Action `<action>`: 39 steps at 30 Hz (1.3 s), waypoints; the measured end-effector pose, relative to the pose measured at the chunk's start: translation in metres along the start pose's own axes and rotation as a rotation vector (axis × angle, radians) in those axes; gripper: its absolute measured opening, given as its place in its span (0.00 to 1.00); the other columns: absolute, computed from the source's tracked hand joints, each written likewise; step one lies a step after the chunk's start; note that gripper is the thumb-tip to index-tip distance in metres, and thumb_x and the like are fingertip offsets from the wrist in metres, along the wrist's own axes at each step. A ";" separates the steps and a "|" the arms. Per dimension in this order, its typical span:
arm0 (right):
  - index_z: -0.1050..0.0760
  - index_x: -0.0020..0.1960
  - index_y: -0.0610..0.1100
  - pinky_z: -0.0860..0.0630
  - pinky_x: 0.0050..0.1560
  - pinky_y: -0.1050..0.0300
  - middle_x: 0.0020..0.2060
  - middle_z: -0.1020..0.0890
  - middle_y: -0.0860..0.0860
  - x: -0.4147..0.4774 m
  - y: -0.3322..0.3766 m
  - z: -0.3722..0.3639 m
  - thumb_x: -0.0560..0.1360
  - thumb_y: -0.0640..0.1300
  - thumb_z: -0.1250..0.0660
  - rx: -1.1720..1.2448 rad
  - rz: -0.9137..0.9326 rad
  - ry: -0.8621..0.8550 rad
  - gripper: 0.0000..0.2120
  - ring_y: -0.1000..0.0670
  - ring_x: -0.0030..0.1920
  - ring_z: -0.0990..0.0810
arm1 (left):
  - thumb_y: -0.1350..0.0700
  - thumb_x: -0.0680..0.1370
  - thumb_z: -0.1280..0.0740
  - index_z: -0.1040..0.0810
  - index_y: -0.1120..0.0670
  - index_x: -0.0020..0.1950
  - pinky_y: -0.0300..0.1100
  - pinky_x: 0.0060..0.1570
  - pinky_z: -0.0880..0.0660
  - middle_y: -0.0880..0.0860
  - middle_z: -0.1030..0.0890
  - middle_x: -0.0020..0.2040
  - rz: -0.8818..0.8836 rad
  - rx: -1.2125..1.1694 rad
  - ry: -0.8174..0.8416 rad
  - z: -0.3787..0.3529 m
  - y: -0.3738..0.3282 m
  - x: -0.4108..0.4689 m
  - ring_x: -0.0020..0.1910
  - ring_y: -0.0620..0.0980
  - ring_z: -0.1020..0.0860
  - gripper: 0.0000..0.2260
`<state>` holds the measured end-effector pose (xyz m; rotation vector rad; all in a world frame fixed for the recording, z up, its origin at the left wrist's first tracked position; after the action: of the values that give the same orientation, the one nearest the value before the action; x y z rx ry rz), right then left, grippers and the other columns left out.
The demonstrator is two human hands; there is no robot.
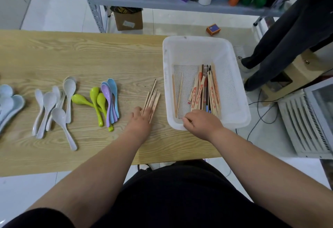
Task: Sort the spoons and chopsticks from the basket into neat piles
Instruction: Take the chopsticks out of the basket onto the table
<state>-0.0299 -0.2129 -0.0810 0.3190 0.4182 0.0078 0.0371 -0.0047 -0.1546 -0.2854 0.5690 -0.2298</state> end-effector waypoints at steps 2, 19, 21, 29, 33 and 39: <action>0.32 0.35 0.51 0.39 0.32 0.56 0.35 0.28 0.53 0.000 -0.001 0.000 0.81 0.56 0.49 0.000 -0.006 0.001 0.19 0.52 0.38 0.29 | 0.56 0.81 0.41 0.45 0.47 0.80 0.53 0.69 0.36 0.58 0.39 0.72 -0.013 -0.002 0.004 -0.002 0.001 0.000 0.67 0.61 0.36 0.28; 0.24 0.54 0.56 0.24 0.48 0.53 0.49 0.22 0.58 0.000 -0.023 0.009 0.79 0.67 0.52 0.109 0.103 0.086 0.22 0.54 0.50 0.24 | 0.56 0.77 0.34 0.27 0.55 0.71 0.53 0.65 0.30 0.59 0.26 0.65 -0.061 -0.192 -0.325 0.061 -0.033 -0.003 0.62 0.61 0.27 0.21; 0.23 0.56 0.54 0.25 0.48 0.53 0.50 0.21 0.57 -0.005 -0.045 0.028 0.81 0.62 0.49 0.048 0.151 0.004 0.20 0.54 0.51 0.23 | 0.61 0.75 0.32 0.24 0.57 0.66 0.53 0.62 0.27 0.57 0.23 0.59 -0.151 -0.315 -0.489 0.084 -0.065 -0.015 0.58 0.58 0.24 0.18; 0.20 0.56 0.51 0.24 0.47 0.49 0.49 0.19 0.52 -0.029 -0.117 0.032 0.82 0.59 0.54 -0.136 0.209 0.016 0.25 0.49 0.49 0.21 | 0.61 0.77 0.34 0.26 0.57 0.66 0.47 0.58 0.24 0.50 0.27 0.56 -0.329 -0.383 -0.373 0.060 -0.192 -0.001 0.53 0.48 0.25 0.17; 0.19 0.49 0.48 0.24 0.41 0.51 0.43 0.19 0.52 -0.029 -0.116 0.035 0.80 0.58 0.55 -0.099 0.241 -0.097 0.27 0.48 0.43 0.22 | 0.55 0.79 0.34 0.31 0.56 0.72 0.49 0.65 0.29 0.57 0.29 0.67 -0.095 -0.253 -0.130 0.011 -0.200 0.031 0.64 0.56 0.26 0.22; 0.22 0.41 0.45 0.35 0.35 0.54 0.37 0.22 0.50 -0.027 -0.116 0.037 0.81 0.53 0.47 -0.086 0.310 -0.183 0.20 0.47 0.37 0.25 | 0.45 0.79 0.35 0.34 0.61 0.70 0.53 0.68 0.33 0.62 0.31 0.67 0.143 0.023 0.005 -0.010 -0.210 0.070 0.66 0.61 0.31 0.27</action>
<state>-0.0466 -0.3368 -0.0737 0.2947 0.1832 0.2966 0.0609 -0.2233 -0.1292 -0.2205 0.5886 -0.0986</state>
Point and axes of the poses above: each hand's wrist, its own x-axis towards the middle knuckle, its own z-axis out of the back of the hand, y = z × x, the point moved 8 cm from there along x, towards the middle knuckle
